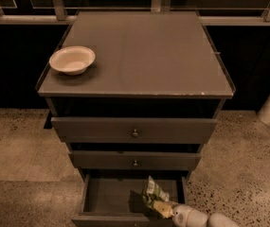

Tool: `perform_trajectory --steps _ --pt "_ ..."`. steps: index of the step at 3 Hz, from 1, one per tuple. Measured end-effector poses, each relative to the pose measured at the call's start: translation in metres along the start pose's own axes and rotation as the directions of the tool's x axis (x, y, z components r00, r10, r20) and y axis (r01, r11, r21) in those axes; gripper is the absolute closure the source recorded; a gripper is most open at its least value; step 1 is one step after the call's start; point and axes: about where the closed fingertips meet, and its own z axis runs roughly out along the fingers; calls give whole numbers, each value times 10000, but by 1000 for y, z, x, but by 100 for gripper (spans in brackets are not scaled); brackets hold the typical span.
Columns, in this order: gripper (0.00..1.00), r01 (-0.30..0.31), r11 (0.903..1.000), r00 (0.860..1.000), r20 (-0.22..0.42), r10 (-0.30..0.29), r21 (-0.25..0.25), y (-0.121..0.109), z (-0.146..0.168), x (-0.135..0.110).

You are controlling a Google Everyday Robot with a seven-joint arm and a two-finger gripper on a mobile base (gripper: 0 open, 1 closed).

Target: Place green jalapeno chip bag into bottom drawer

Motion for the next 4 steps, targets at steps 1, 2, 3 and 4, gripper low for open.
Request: perform_trajectory --steps 1,2,3,4 --pt "100 303 9995 9985 -447 -304 -29 -15 29 19" --pt "100 587 9983 9960 -679 -587 -23 -29 51 23" --pt "100 709 9975 9937 -873 -702 45 -41 64 27" --pt "100 647 9977 9916 -1131 -620 197 -51 70 37"
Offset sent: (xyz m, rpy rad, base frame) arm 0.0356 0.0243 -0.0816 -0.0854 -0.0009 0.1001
